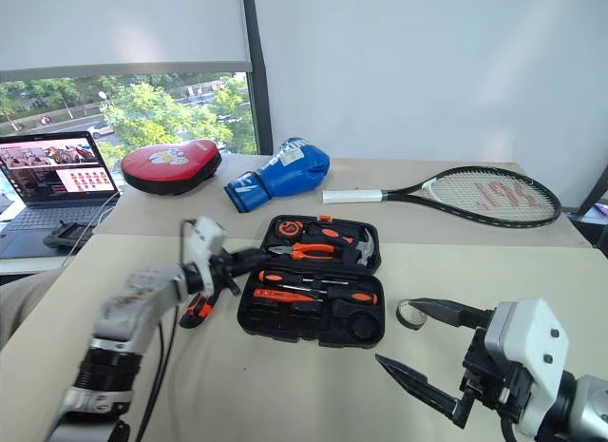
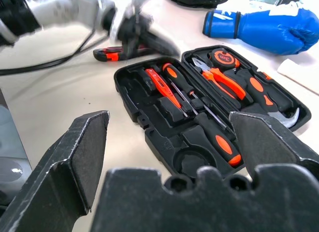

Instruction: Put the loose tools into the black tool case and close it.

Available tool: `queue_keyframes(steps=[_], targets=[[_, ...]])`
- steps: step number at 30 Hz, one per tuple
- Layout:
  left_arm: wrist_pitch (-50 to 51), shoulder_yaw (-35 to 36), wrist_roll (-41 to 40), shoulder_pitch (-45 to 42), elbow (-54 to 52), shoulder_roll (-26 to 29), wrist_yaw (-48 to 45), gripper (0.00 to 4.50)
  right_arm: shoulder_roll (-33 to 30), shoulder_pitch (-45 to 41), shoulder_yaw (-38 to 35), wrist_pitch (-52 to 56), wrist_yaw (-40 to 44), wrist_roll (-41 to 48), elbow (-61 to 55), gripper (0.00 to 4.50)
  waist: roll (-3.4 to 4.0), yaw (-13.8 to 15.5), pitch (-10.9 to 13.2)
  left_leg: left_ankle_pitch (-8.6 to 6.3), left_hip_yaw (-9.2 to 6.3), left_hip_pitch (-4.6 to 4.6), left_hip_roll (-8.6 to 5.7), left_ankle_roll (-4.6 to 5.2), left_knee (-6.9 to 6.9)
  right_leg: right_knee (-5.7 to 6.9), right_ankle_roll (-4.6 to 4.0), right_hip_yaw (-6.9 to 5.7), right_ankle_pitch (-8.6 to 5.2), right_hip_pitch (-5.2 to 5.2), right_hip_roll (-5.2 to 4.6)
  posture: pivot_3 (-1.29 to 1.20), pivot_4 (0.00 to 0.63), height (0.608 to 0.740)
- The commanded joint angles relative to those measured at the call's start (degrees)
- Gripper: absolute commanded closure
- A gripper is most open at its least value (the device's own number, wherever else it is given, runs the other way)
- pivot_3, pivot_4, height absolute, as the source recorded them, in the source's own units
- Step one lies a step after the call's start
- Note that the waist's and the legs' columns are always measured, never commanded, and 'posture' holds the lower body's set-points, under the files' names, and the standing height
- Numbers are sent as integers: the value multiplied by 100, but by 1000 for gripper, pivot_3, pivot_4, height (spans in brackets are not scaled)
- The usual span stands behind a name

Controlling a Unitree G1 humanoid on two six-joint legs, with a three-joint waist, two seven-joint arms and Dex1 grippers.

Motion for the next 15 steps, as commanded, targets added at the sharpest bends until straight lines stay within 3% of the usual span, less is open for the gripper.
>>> queue_keyframes(steps=[1, 5, 6, 12, 13, 15], targets=[[1512, 437, 289, 279, -936, 130, 1315, 1691, -136, -366, 256, -11, 194, -104, 226, 0, 2, -7, 1, -1, 0, 4, -6, 2, -2, -1, 1, -2, -1, 7, 7, 0, 150, 740], [2402, 483, 161, 604, -1547, -89, 1852, 214, -169, -607, 393, 51, 323, -146, 353, 0, -10, 62, 8, -3, -1, 13, -13, 3, -5, -4, 10, -6, -6, 22, 9, 0, 150, 740], [2553, 437, 199, 745, -1663, -107, 1973, 18, -184, -654, 407, 69, 360, -155, 379, 0, -16, 79, 12, -2, -2, 10, -15, 1, -3, -4, 10, -7, -6, 22, 7, 0, 150, 740], [3032, 307, 250, 1217, -1713, -174, 2315, 18, -198, -744, 346, 180, 472, -160, 401, 0, -30, 66, 20, 3, -3, 11, -13, -22, -5, -3, 9, -3, -6, 17, 4, 0, 150, 740], [3018, 299, 248, 1282, -1694, -173, 2336, 557, -189, -751, 342, 200, 475, -167, 390, 0, -29, 65, 20, 4, -3, 13, -10, -27, -6, -3, 8, -3, -6, 18, 0, 0, 150, 740], [2953, 335, 238, 1356, -1679, -186, 2382, 1194, -169, -751, 317, 231, 477, -168, 367, 0, -26, 62, 18, -1, -3, 18, -9, -39, -10, -3, 6, 1, -6, 19, -7, 0, 150, 740]])
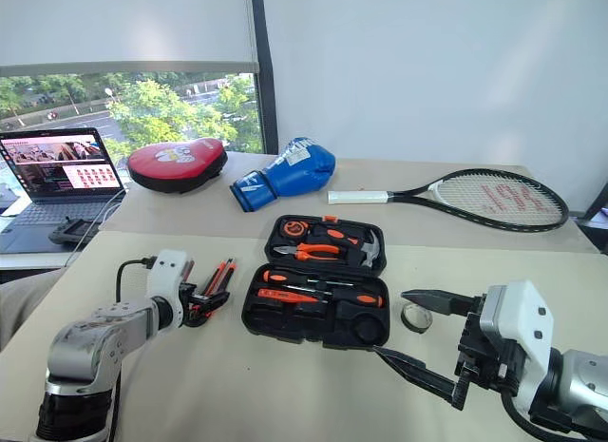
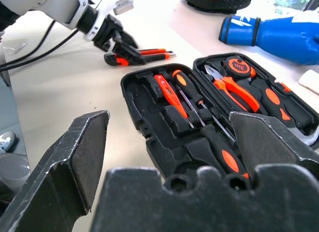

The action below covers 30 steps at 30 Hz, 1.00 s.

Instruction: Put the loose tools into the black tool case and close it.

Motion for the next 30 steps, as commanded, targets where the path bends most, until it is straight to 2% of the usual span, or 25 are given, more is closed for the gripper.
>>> queue_keyframes(steps=[1, 4, 5, 7, 9, 13, 15, 18, 22, 30], targets=[[-52, 12, -1, 154, -18, -31, 64, 1518, 0, -27, -172, 64, 6, 4, -99, 0, 2, 1, -1, -7, 0, 2, 0, -10, -1, 0, -1, 0, 0, 1, 0, 0, 150, 740], [-562, 328, -364, 34, -76, -203, -219, 2594, 78, 45, -241, 87, 5, -17, -150, 0, 1, 10, 0, -22, -1, 2, 2, 0, -1, 1, -4, -1, 1, 0, -1, 0, 150, 740], [-814, 417, -594, -25, -137, -203, -518, 2749, 106, 58, -244, 89, -13, -19, -172, 0, -1, 15, 1, -21, -2, -3, 2, -1, -1, 0, -5, -2, 1, -3, -2, 0, 150, 740], [-1020, 528, -1108, -137, -223, -81, -1200, 2750, 137, 60, -240, 96, -50, -18, -209, 0, -3, 16, 2, -10, -3, -13, 2, -20, 1, 0, -7, -3, 2, -12, -2, 0, 150, 740], [-1409, 232, -1378, -260, -138, 481, -2301, 2750, 182, 89, -271, 93, -52, -18, -237, 0, -4, 5, 3, -3, -3, -16, 1, -30, 0, 0, -8, -3, 2, -16, -2, 0, 150, 740], [-2459, -1110, -1141, -1119, 719, 1454, -4399, 2750, 274, 210, -383, 83, -70, -36, -314, 0, 9, 23, 4, 20, 5, -27, -2, -14, -2, 8, -23, -16, -3, -38, 31, 0, 150, 740], [-3353, -2009, -549, -1727, 1353, 1541, -5162, 2750, 333, 329, -498, 94, -96, -42, -402, 0, 15, 43, 4, 18, 15, -25, -7, -7, -1, 5, -44, -22, -15, -34, 33, 0, 150, 740], [-4151, -2823, 19, -2423, 2210, 1322, -5717, 2750, 409, 538, -701, 127, -172, 15, -578, 0, 15, 70, 4, 2, 20, -20, -13, 32, 3, -6, -56, -20, -23, -17, 31, 0, 150, 740], [-4887, -3372, 560, -2602, 2799, 1185, -6068, 2750, 495, 872, -1002, 150, -200, 79, -780, 0, 13, -35, 5, -21, 25, -25, -10, 74, 6, -10, -22, -7, -4, -21, 25, 0, 150, 740], [-5684, -3583, 980, -2520, 3227, 1152, -6424, 2750, 467, 1218, -1211, 19, -328, 231, -885, 0, 13, -25, 5, -23, 27, -46, -7, 77, 6, -2, -13, -6, -3, -51, 16, 0, 150, 740]])
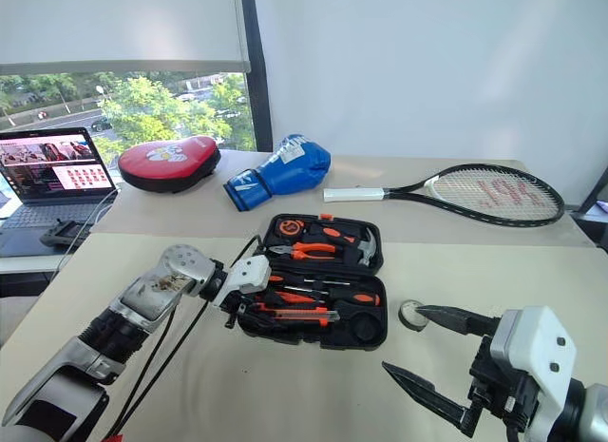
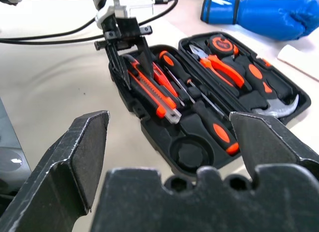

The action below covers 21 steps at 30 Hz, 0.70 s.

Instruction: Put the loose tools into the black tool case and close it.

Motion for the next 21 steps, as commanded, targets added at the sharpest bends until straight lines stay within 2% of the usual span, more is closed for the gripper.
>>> queue_keyframes(steps=[1, 6, 8, 10, 11, 12, 13, 15, 16, 17, 18, 21], targets=[[-382, -27, 148, -15, 107, 4, -234, 2750, -31, 94, -243, -93, -76, 141, -85, 0, 0, 1, 0, -1, -1, 0, 1, 1, 0, 0, 0, 0, 0, 1, -1, 0, 150, 740], [-725, -17, 264, 14, 282, -87, -289, 2750, -85, 5, -215, -31, -105, 122, -64, 0, 1, 0, -1, -1, 0, 3, 1, 2, 0, 2, 2, -1, 0, 2, 0, 0, 150, 740], [-857, 103, 241, 7, 382, -137, -222, 1752, -142, -89, -151, -15, -104, 114, -18, 0, 1, 1, 0, -1, 0, 4, 0, 2, 0, 1, 3, -3, 1, 4, 1, 0, 150, 740], [-845, 312, 51, 26, 370, -194, -202, 1102, -156, -124, -117, -3, -92, 98, -2, 0, 0, 1, 0, -2, -1, 5, 0, 3, 1, 1, 4, -4, 1, 5, 1, 0, 150, 740], [-468, 628, -335, 62, 210, -265, -119, 788, -148, -121, -107, -3, -82, 85, 0, 0, 0, -2, 0, -1, 0, 5, 0, 3, 1, 1, 5, -4, 1, 5, 2, 0, 150, 740], [-68, 897, -708, 104, 34, -294, -112, 788, -143, -121, -98, -1, -75, 74, 1, 0, 0, -3, 0, -1, 0, 4, 1, 3, 1, 1, 6, -4, 1, 4, 4, 0, 150, 740], [217, 1077, -953, 134, -96, -311, -112, 1025, -141, -121, -91, -1, -71, 66, 3, 0, 0, -4, 0, -1, 0, 1, 1, 3, 1, 5, 9, -4, -1, 0, 4, 0, 150, 740], [1495, 1619, -1847, 400, -706, -291, 173, 1295, -126, -117, -98, -3, -75, 64, 12, 0, 0, -11, 0, 1, -1, -2, 3, -2, 2, 5, 11, -5, -2, -4, 5, 0, 150, 740], [1790, 1806, -2082, 553, -942, -326, 366, 1650, -122, -113, -103, -2, -75, 61, 13, 0, 0, -18, 0, 5, -1, -4, 4, -8, 2, 5, 12, -4, -2, -5, 5, 0, 150, 740], [2000, 1927, -2166, 724, -1119, -390, 639, 2187, -114, -110, -105, 0, -84, 65, 15, 0, 0, -19, 0, 17, -2, -3, 5, -29, 2, 6, 16, -2, -5, -3, 3, 0, 150, 740], [1985, 1950, -2096, 890, -1227, -436, 842, 2406, -113, -111, -98, 3, -95, 67, 13, 0, 0, -18, 0, 20, -2, -1, 4, -34, 2, 6, 19, -1, -6, -2, 1, 0, 150, 740], [1926, 1974, -1805, 1428, -1515, -640, 1620, 3607, -115, -97, -106, 18, -114, 87, -2, 0, 1, 3, 0, 18, -4, 15, 2, -31, 2, 3, 22, 1, -9, 22, 1, 0, 150, 740]])
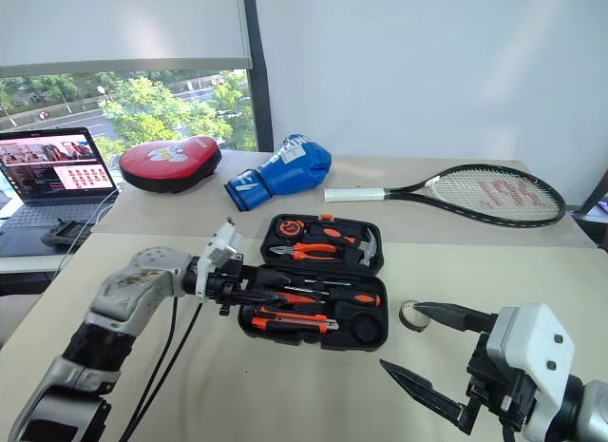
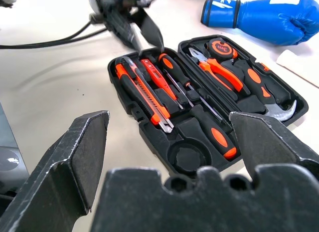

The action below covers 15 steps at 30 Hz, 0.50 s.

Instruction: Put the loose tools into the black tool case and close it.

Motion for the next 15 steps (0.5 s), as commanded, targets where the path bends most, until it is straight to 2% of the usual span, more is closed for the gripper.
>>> queue_keyframes(steps=[1, 3, 10, 15], targets=[[-138, 33, 301, 646, -459, -229, 916, 3833, 3, 1, -135, 29, -28, 105, -32, 0, 0, 13, 0, -1, -2, 6, -2, 1, 0, -1, 0, 1, 0, 9, -2, 0, 150, 740], [-379, -128, 584, 972, -516, -187, 1084, 4474, -19, 3, -188, 44, -29, 149, -25, 0, -2, 14, 1, -10, -7, 13, -2, 15, 0, -7, 1, 4, 1, 22, -6, 0, 150, 740], [-903, -1043, 1639, 1159, 81, -127, 1367, 4474, -119, -17, -292, 126, 14, 191, 33, 0, 22, 36, -16, -20, -17, 43, 5, 25, -1, -10, -9, 7, 2, 45, -28, 0, 150, 740], [-904, -1615, 2042, 931, 492, -189, 1286, 4474, -211, -39, -304, 211, 8, 230, 35, 0, 84, 48, -77, -21, -16, 73, 6, 27, -1, -13, -14, 7, -4, 57, -26, 0, 150, 740]])
